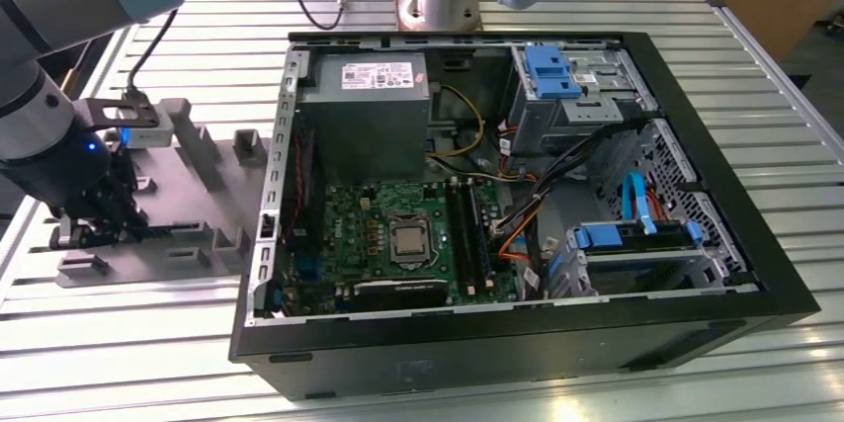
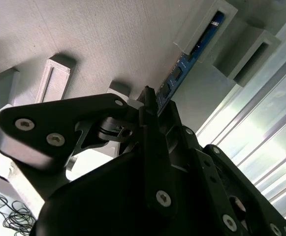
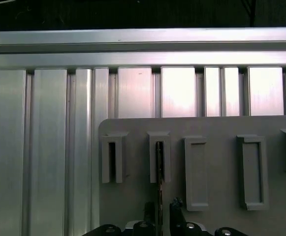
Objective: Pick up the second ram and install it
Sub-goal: 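Pick up the second ram and move it above second insertion slot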
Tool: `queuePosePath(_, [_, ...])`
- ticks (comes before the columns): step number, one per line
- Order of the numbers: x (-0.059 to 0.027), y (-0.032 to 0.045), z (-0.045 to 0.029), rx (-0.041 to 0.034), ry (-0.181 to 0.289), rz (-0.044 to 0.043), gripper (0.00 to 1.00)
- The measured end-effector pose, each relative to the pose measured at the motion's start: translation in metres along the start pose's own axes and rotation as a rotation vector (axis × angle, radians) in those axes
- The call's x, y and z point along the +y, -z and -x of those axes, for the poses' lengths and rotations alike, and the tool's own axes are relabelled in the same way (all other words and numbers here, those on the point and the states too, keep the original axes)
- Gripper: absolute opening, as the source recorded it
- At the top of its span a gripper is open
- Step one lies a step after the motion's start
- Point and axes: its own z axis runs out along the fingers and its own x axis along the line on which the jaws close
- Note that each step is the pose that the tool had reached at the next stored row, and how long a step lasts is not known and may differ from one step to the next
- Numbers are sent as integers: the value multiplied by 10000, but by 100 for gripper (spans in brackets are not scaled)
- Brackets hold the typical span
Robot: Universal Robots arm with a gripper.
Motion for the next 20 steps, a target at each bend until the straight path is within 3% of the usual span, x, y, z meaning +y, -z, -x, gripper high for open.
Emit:
queuePosePath(11, [0, -2, 0, -1, 0, 0, 14])
queuePosePath(20, [0, -4, -4, 0, 128, 1, 14])
